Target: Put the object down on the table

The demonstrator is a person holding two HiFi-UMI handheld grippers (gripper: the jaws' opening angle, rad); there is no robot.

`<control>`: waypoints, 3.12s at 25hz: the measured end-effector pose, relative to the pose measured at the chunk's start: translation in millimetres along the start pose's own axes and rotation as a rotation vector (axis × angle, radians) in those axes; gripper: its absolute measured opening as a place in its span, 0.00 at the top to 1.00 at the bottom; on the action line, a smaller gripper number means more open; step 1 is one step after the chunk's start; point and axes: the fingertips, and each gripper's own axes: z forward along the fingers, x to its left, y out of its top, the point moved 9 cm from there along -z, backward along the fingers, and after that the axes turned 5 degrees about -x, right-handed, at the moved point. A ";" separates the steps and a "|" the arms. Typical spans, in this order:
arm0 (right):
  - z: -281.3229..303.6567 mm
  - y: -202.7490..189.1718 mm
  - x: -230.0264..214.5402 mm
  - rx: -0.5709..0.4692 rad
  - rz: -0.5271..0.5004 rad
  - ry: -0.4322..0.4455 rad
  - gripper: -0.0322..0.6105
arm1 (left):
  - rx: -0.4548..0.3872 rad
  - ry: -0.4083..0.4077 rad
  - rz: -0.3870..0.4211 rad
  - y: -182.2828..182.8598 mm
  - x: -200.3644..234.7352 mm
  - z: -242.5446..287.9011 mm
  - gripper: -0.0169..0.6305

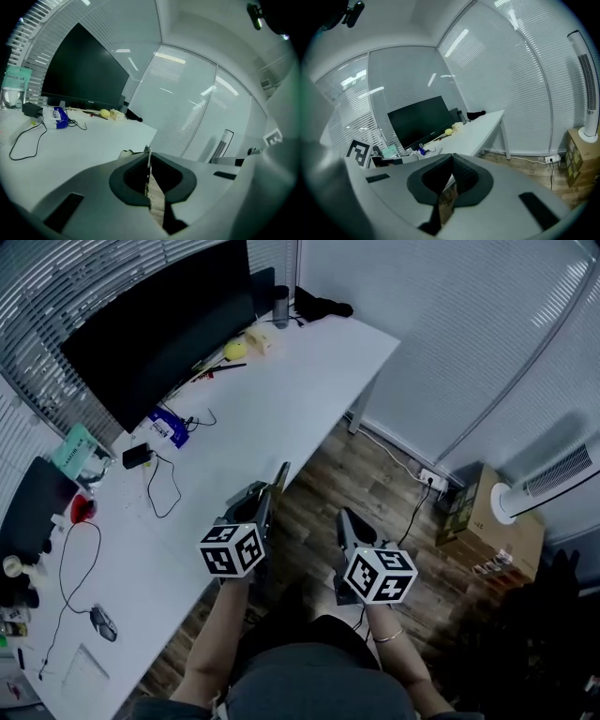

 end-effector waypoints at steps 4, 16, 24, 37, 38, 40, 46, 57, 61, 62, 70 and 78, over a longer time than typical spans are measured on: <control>10.6 2.7 1.4 0.000 -0.005 -0.014 0.94 | 0.004 -0.013 -0.010 4.5 9.0 12.0 0.93; 43.7 23.9 -7.4 -0.026 -0.021 -0.034 0.94 | 0.001 -0.028 -0.016 29.1 22.4 53.8 0.93; 79.8 47.6 -29.6 -0.042 -0.016 -0.018 0.94 | 0.011 -0.014 -0.011 44.5 27.7 96.8 0.93; 135.0 76.1 -56.9 -0.026 -0.014 0.013 0.94 | 0.030 0.012 -0.048 64.2 41.8 165.5 0.93; 137.7 77.6 -59.1 -0.024 -0.014 0.013 0.94 | 0.033 0.014 -0.049 65.0 42.8 170.1 0.93; 142.4 80.5 -63.9 -0.020 -0.013 0.011 0.94 | 0.040 0.022 -0.047 66.2 44.4 179.7 0.93; 153.2 87.5 -72.9 -0.017 -0.010 0.009 0.94 | 0.062 0.035 -0.040 68.7 51.3 211.2 0.93; 160.4 89.7 -86.6 -0.006 0.002 -0.003 0.94 | 0.116 0.052 -0.077 62.3 56.5 258.3 0.93; 162.2 90.6 -89.8 -0.004 0.006 -0.005 0.94 | 0.147 0.065 -0.102 56.2 61.0 272.8 0.93; 162.5 91.2 -90.3 -0.004 0.006 -0.006 0.94 | 0.155 0.069 -0.107 54.4 62.5 275.8 0.93; 163.3 93.5 -98.6 -0.005 0.009 -0.022 0.94 | 0.187 0.077 -0.169 45.6 73.7 291.9 0.93; 164.9 94.0 -105.7 -0.001 0.018 -0.037 0.94 | 0.225 0.087 -0.149 42.7 78.5 305.4 0.93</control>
